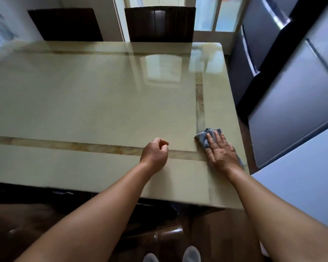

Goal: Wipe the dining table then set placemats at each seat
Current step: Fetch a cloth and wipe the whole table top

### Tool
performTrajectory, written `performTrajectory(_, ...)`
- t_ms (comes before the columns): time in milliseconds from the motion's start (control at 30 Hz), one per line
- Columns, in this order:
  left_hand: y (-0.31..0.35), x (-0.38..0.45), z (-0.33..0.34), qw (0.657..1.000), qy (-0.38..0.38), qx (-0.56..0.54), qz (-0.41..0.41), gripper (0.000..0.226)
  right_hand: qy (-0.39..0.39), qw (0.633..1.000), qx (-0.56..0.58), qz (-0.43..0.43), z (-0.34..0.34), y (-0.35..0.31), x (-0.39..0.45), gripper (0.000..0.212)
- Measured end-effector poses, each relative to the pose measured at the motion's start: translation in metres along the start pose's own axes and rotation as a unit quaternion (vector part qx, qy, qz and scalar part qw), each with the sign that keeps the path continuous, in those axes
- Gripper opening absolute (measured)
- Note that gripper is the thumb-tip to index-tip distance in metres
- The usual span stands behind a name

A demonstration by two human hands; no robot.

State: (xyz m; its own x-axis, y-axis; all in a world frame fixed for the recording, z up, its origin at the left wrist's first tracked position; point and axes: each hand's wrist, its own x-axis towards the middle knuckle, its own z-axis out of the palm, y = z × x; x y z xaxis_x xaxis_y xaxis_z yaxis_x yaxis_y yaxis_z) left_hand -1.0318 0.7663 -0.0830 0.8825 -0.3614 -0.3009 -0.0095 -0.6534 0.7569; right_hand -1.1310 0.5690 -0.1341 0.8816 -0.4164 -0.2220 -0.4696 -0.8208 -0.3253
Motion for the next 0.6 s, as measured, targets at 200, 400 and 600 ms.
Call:
performTrajectory(200, 0.029, -0.006, 0.026, 0.998, -0.038, 0.042, 0.008, 0.023, 0.038, 0.998, 0.023, 0.053, 0.004, 0.007, -0.016, 0.058)
performTrajectory(400, 0.053, -0.028, 0.065, 0.989, -0.122, 0.079, 0.027, 0.024, 0.063, 0.997, 0.038, 0.003, 0.021, 0.014, -0.072, 0.053)
performTrajectory(600, 0.074, -0.056, 0.084, 0.973, -0.212, 0.056, 0.074, 0.023, 0.112, 0.968, 0.221, 0.041, -0.007, -0.001, -0.119, 0.042)
